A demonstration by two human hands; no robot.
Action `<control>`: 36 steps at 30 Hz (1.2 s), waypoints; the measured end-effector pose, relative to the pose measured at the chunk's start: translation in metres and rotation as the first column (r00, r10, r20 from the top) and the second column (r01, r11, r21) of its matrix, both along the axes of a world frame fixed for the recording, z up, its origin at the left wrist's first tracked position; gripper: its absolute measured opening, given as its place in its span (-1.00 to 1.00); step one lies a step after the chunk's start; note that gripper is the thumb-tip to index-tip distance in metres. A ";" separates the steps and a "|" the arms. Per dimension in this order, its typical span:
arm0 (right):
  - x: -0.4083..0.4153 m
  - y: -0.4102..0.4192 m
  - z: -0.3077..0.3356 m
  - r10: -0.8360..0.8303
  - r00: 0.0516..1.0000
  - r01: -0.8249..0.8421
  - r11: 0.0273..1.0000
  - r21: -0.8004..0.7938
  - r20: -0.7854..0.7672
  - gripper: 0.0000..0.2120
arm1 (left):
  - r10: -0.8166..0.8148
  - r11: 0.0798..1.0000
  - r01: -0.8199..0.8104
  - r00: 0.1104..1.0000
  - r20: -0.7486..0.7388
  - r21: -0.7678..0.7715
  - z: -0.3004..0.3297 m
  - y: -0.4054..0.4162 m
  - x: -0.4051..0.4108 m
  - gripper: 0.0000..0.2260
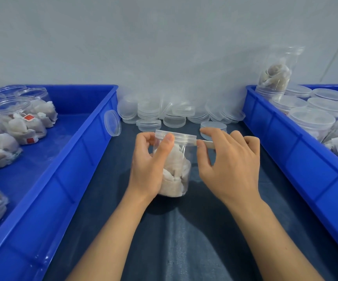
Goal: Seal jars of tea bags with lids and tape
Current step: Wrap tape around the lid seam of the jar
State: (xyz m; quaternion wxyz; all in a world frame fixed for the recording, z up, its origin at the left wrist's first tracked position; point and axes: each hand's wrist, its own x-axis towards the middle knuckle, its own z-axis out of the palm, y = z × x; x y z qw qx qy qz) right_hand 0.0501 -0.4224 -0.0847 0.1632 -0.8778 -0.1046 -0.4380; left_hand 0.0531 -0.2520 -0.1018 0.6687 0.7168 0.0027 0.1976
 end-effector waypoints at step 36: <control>-0.016 -0.016 0.014 0.265 0.943 -0.254 0.964 0.082 -0.200 -0.72 | -0.048 0.995 0.054 0.996 -0.078 0.082 0.007 0.004 -0.004 -0.50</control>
